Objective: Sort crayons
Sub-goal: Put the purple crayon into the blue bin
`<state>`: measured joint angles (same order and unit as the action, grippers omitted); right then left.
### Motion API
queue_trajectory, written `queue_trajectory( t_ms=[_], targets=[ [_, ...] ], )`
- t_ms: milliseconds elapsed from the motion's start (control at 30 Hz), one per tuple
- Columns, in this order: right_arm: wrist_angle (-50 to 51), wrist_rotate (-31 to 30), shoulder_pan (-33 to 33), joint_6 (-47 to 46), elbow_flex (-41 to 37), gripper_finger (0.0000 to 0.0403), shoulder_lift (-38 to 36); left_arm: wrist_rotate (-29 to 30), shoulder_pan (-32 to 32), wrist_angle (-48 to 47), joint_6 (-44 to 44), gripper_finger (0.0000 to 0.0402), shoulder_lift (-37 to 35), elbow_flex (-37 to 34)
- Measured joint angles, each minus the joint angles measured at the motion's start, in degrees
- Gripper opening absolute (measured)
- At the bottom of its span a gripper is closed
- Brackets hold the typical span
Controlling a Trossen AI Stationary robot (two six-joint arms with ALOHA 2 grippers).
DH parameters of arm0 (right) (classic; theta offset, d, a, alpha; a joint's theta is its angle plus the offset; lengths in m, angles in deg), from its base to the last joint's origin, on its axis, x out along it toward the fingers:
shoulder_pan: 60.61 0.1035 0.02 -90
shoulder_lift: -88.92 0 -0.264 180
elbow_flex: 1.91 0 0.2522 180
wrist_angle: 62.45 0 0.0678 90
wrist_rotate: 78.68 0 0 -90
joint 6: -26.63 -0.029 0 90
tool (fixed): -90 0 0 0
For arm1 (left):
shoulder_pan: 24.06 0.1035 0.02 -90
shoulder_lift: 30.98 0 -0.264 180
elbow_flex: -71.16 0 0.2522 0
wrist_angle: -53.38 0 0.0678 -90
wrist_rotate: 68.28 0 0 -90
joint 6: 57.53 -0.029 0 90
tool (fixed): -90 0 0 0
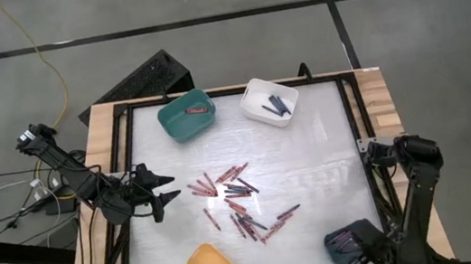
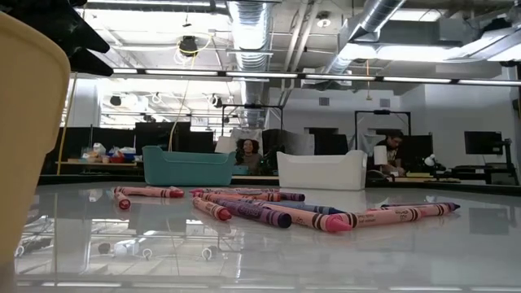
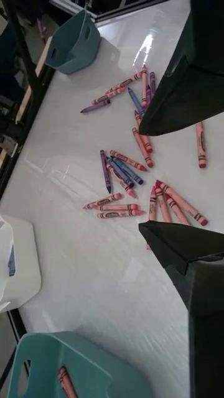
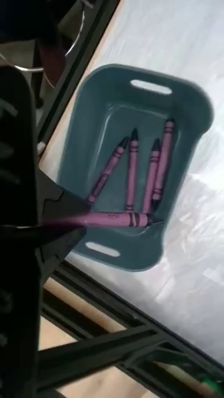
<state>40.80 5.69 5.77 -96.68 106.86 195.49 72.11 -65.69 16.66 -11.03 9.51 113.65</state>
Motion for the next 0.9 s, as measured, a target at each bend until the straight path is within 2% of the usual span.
queue_trajectory(
  t_ms=[300, 600, 900],
  targets=[
    [-0.2, -0.7, 1.6, 1.2, 0.0, 0.001, 0.4, 2.2, 0.0, 0.0, 0.1, 0.0228, 0.0, 0.0],
    [-8.3, -8.2, 0.3, 23.2, 0.0, 0.0011, 0.4, 2.5, 0.0, -0.3, -0.3, 0.0228, 0.0, 0.0],
    [-10.1, -7.0, -1.0, 35.1, 0.0, 0.0012, 0.4, 2.5, 0.0, -0.4, -0.3, 0.0228, 0.0, 0.0]
  ],
)
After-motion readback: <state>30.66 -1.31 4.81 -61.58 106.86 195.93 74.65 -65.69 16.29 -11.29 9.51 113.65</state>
